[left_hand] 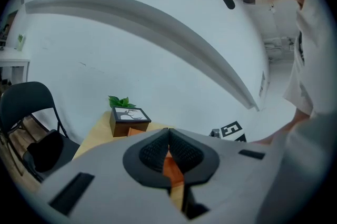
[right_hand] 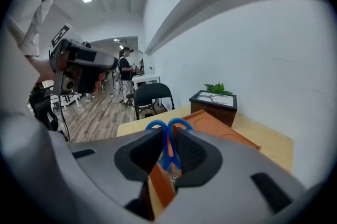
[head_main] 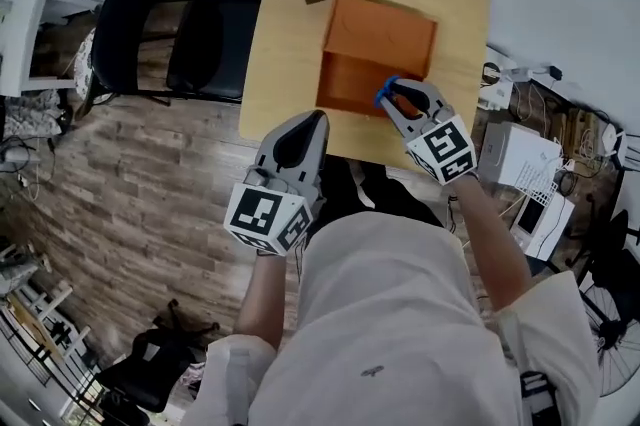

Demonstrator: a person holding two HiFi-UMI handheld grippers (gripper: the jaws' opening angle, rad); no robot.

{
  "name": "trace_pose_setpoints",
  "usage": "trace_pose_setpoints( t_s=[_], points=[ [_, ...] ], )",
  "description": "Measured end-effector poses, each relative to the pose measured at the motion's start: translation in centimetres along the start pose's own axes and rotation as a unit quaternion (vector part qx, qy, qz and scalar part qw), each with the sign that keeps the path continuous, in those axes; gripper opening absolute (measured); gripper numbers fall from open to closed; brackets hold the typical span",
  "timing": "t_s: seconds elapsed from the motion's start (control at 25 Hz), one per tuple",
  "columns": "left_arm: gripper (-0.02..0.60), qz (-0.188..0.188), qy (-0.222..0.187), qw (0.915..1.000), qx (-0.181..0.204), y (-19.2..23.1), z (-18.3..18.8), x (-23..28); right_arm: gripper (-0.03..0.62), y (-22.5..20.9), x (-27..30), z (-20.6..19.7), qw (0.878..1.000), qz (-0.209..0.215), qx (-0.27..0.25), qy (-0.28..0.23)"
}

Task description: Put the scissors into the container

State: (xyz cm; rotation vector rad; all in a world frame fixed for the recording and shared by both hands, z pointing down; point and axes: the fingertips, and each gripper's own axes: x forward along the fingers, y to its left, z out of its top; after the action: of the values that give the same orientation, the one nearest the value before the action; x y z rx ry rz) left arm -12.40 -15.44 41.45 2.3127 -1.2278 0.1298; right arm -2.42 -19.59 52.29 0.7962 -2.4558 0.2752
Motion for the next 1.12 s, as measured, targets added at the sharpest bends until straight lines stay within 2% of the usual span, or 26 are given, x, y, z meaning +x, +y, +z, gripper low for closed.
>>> trace_pose_setpoints(
  t_s=[0.48, 0.8, 1.12],
  points=[
    [0.008, -0.056, 0.03, 0.9979, -0.009, 4.3, -1.0, 3.1, 0.075, 0.4, 6.4, -4.6, 0.994, 0.002, -0.045, 0.1],
    [0.006, -0.059, 0.037, 0.9974, -0.022, 5.8, -1.9, 3.7, 0.077, 0.8, 9.1, -5.7, 0.988, 0.018, -0.073, 0.132],
    [0.008, -0.056, 0.046, 0.9968, -0.033, 7.0, -3.2, 3.4, 0.077, 1.1, 11.7, -8.0, 0.982, 0.033, -0.075, 0.171]
  ],
)
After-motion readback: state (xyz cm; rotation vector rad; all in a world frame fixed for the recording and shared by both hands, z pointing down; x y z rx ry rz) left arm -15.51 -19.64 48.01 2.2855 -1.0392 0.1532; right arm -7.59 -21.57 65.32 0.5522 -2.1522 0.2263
